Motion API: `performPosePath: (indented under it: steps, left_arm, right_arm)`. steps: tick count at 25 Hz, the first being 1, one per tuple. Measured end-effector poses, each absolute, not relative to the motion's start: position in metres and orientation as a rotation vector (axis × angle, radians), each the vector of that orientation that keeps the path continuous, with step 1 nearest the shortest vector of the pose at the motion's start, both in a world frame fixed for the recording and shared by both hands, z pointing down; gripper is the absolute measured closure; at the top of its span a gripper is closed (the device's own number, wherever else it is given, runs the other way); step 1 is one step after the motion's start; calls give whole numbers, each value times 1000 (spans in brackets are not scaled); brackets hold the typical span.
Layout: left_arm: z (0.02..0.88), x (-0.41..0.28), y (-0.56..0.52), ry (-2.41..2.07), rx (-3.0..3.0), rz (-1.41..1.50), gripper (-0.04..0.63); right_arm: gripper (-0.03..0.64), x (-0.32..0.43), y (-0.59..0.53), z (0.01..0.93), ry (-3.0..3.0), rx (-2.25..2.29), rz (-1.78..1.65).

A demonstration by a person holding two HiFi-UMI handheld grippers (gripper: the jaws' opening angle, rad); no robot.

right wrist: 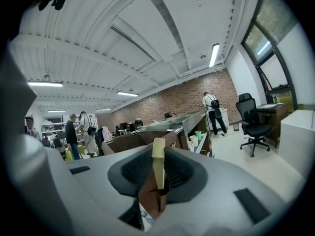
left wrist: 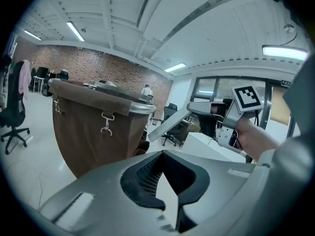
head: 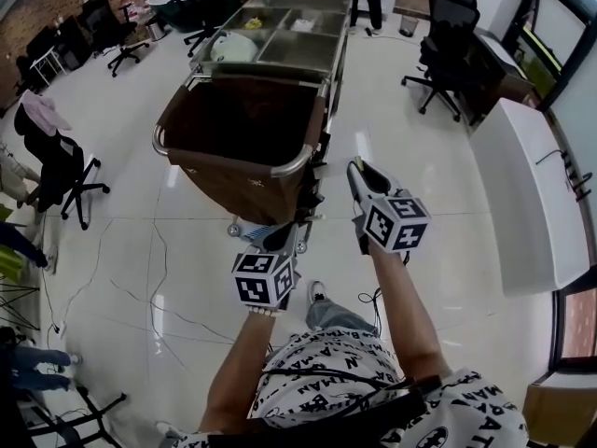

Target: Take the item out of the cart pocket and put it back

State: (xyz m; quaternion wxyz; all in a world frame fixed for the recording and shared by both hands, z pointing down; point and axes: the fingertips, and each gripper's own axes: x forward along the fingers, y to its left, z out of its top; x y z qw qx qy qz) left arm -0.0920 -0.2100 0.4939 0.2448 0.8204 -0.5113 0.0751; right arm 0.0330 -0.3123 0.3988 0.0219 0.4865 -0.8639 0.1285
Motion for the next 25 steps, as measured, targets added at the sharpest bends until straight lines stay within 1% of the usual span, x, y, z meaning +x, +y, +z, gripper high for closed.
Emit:
performPosePath:
  steps: [7,11,17,25]
  left_arm:
    - [505,-94,-235,-1416,2203,237,595]
    - [518,-94,-247,-1414,2173,266,595]
    - [531,-91,-261,-1412,2134,287,595]
    - [548,-90,-277,-1425,2074,281,595]
  right_arm:
    - [531,14,-349,445,-2641,1379,437]
    - [531,-8,-360,494,-2594,1151,326]
    - [531,-26,-372,544,-2517,825,191]
    - [531,-44,-387,593,-2422,561,87]
